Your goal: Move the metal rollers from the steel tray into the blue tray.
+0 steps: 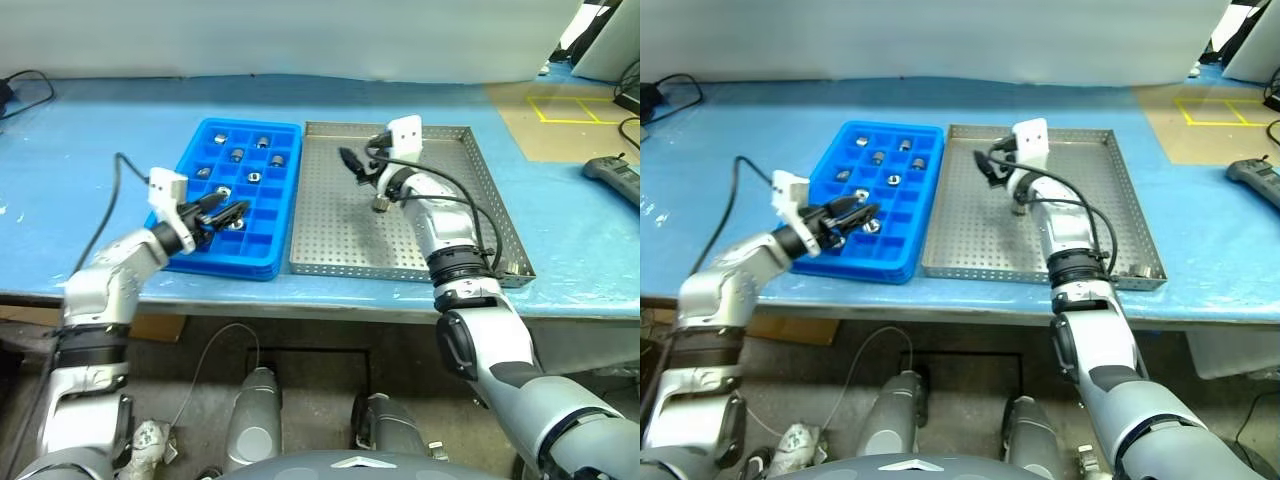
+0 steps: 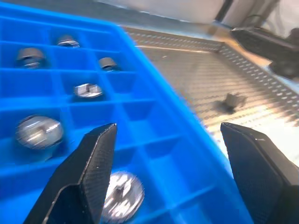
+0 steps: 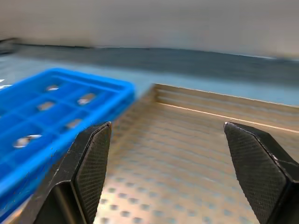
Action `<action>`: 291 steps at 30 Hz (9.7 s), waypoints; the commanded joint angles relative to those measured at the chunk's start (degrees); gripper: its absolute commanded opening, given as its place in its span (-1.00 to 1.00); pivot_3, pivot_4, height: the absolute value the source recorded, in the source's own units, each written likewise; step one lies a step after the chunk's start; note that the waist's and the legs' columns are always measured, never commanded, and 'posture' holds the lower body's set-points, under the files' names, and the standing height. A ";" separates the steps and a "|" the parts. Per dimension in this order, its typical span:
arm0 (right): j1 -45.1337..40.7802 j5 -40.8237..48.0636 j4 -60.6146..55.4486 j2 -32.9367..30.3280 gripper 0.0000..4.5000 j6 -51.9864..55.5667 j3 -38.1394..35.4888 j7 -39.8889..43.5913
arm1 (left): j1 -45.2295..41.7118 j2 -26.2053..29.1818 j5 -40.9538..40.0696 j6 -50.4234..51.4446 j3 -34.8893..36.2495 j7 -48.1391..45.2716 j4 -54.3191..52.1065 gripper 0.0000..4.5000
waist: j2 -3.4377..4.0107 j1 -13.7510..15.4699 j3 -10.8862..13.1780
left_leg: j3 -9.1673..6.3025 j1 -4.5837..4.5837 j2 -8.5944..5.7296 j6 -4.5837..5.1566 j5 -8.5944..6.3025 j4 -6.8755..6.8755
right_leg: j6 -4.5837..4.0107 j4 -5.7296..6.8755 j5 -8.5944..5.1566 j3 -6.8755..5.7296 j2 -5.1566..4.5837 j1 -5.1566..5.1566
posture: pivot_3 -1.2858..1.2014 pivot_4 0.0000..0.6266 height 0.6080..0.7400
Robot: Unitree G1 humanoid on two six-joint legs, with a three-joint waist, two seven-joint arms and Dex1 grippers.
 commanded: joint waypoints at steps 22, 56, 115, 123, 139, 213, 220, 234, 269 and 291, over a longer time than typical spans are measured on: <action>-0.07 -0.98 20.23 1.97 0.61 -11.94 0.41 -3.60 | -4.54 -1.84 3.25 -3.26 -1.31 -5.05 4.70 0.67 | 0.01 -3.02 0.01 | 0.04 0.11 0.11 0.44 -0.25 0.26 | -0.16 -0.01 -0.05 -0.07 0.15 0.26 | 0.09 -0.52 1.00; -4.95 3.37 1.14 17.49 -0.27 1.58 11.16 17.02 | 22.19 4.34 -7.22 8.04 16.61 6.82 -25.86 0.67 | 0.02 2.32 0.04 | -0.29 0.07 0.18 0.43 -0.27 -0.58 | -0.35 -0.34 -0.30 -0.13 0.25 -0.05 | 0.41 -0.52 1.00; 4.90 6.77 -24.63 -13.27 0.46 14.25 6.28 26.08 | 3.81 1.73 -3.95 3.27 0.33 -0.49 -6.81 0.67 | 0.02 2.89 0.04 | -0.22 -0.14 0.13 0.30 -0.20 0.08 | 0.07 -0.08 -0.08 0.06 0.50 0.03 | 0.10 -0.52 1.00; 14.18 5.96 -34.47 -39.71 0.46 19.25 6.47 41.37 | -5.03 -3.81 -0.03 0.05 -6.35 -7.13 2.61 0.67 | 0.01 0.37 0.04 | -0.09 0.48 0.15 0.43 -0.27 0.13 | 0.06 -0.33 -0.14 0.18 0.50 0.67 | -0.02 -0.52 1.00; 22.13 -4.84 -19.08 -50.09 0.46 0.16 10.14 45.78 | -8.29 -10.59 3.76 -3.23 -9.94 -12.09 8.09 0.67 | 0.02 -3.41 0.04 | 0.05 0.46 0.15 1.00 -0.59 0.62 | -0.08 -0.48 -0.05 0.17 0.40 0.88 | -0.06 -0.52 1.00; 8.77 -21.37 -13.76 -54.71 0.46 -42.64 23.24 51.24 | -6.94 -10.30 6.04 -7.83 -8.06 -15.20 14.81 0.67 | 0.29 -3.68 0.08 | 0.11 0.54 -0.02 1.96 -1.24 0.71 | -0.06 -1.54 -0.06 0.08 -0.30 1.56 | -0.04 -0.52 1.00; 5.59 -31.22 -4.45 -54.10 0.46 -55.00 29.09 47.19 | -5.47 -11.23 6.07 -8.31 -7.98 -14.60 13.82 0.67 | 0.30 -4.09 0.08 | 0.11 0.46 -0.11 2.03 -1.28 0.69 | -0.07 -1.66 -0.06 0.06 -0.39 1.56 | -0.01 -0.52 1.00; 0.55 -40.83 4.62 -54.34 0.46 -62.40 31.99 39.65 | -3.53 -10.59 5.94 -7.68 -7.72 -13.78 11.34 0.67 | 0.31 -4.70 0.08 | 0.14 0.46 -0.11 2.11 -1.33 0.69 | -0.07 -1.74 -0.05 0.07 -0.40 1.57 | -0.01 -0.52 1.00; 2.69 -44.62 5.12 -46.36 0.46 -65.48 36.95 33.49 | -5.32 -9.61 7.04 -8.65 -7.67 -15.27 14.56 0.67 | 0.32 -4.47 0.07 | 0.19 0.45 -0.10 2.17 -1.38 0.67 | -0.07 -1.83 -0.05 0.06 -0.40 1.61 | 0.00 -0.52 1.00; -0.61 -51.10 8.87 -40.99 -0.29 -64.76 39.14 22.37 | -4.90 -10.48 7.88 -6.79 -8.38 -14.12 11.59 0.67 | -0.11 -6.57 -0.01 | 0.22 0.93 -0.06 2.12 -1.38 0.58 | 0.08 -1.83 -0.14 0.17 -0.37 1.78 | 0.00 -0.52 1.00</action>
